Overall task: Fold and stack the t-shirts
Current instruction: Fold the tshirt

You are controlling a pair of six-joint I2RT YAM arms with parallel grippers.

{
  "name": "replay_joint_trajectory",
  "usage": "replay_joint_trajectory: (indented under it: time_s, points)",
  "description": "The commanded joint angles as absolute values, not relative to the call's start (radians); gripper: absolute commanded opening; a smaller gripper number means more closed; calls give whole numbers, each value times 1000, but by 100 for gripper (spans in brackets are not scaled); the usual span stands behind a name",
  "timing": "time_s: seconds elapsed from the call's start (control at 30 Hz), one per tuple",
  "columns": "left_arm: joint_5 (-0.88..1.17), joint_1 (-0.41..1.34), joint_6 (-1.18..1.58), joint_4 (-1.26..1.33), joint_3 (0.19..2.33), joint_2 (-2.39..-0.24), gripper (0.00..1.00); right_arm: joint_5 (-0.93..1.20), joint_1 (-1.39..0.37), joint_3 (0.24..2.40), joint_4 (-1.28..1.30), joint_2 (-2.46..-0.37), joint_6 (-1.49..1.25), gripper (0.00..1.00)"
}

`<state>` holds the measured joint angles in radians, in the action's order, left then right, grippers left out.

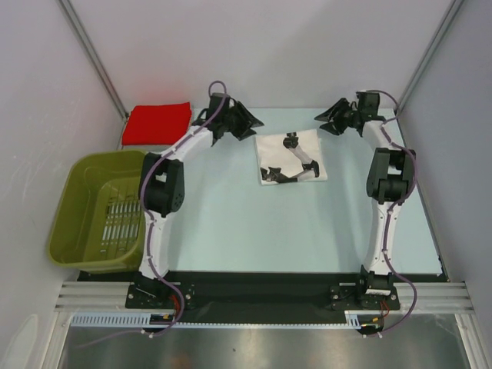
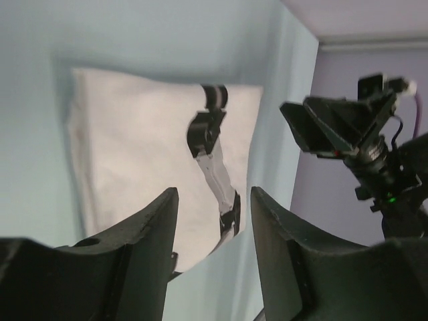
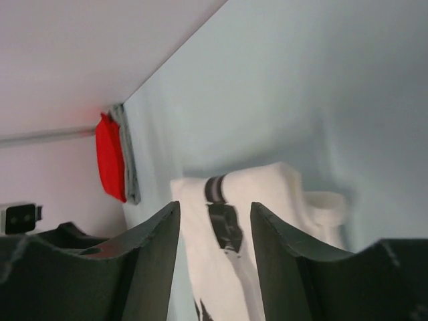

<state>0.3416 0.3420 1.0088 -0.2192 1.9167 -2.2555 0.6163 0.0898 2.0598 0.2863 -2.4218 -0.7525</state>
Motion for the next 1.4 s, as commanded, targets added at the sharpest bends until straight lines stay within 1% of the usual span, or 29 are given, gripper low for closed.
replay_joint_trajectory:
  time_s: [0.0,0.07,0.1,0.17,0.3,0.4,0.43,0.5,0.57,0.67,0.7,0.83,0.93,0.97,1.03,1.07,1.13,1.17,1.2,1.23,1.27,1.3,1.33,1.37]
  points:
    - [402,423,969,-109,1902,-2299,52,725,28,1976,82,-2365,-799,50]
    - [417,442,1002,-57,1916,-2338,52,741,20,1950,9,-2385,-850,48]
    - [449,445,1021,-29,1919,-2376,52,745,18,1951,-38,-2416,-860,45]
    - [466,445,1072,41,1922,-2422,52,755,17,1954,-81,-2453,-900,44]
    - [469,417,1068,8,2023,-2551,52,753,34,1992,-175,-2551,-977,40]
    - [498,396,1077,-38,2115,-2623,52,759,58,2096,-125,-2638,-999,35]
    - [508,391,1060,-60,2140,-2628,52,764,64,2126,-105,-2660,-999,34]
    - [503,393,1017,-92,2143,-2588,54,770,81,2187,-33,-2665,-974,34]
    - [496,391,954,-165,2135,-2521,56,756,100,2200,26,-2631,-950,34]
    - [497,391,898,-221,2088,-2438,59,730,118,2171,78,-2542,-945,34]
    - [500,391,890,-222,2041,-2374,59,726,124,2160,95,-2513,-937,35]
    - [509,411,855,-232,1948,-2248,60,716,120,2128,208,-2392,-856,38]
    - [505,445,848,-230,1888,-2195,60,712,106,2025,238,-2260,-812,43]
    - [506,452,851,-230,1876,-2194,60,713,100,1908,195,-2226,-816,45]
    - [514,481,864,-229,1852,-2206,59,744,74,1785,120,-2137,-854,45]
    - [518,489,868,-227,1844,-2216,59,752,65,1673,73,-2117,-862,45]
    - [544,511,893,-221,1835,-2253,58,782,28,1573,23,-2070,-886,44]
    - [549,518,896,-218,1832,-2264,58,794,17,1525,-42,-2054,-896,43]
    - [552,531,890,-215,1835,-2275,58,802,8,1432,-67,-2042,-902,42]
    - [566,535,885,-216,1836,-2302,59,810,3,1389,-95,-2020,-911,40]
    - [580,538,885,-215,1836,-2315,59,819,3,1346,-174,-2014,-940,36]
    - [592,541,882,-215,1832,-2327,59,833,3,1266,-210,-2014,-951,34]
    - [600,543,873,-213,1825,-2336,59,857,3,1241,-230,-2017,-954,32]
    - [603,543,861,-216,1819,-2350,59,868,17,1217,-251,-2028,-953,27]
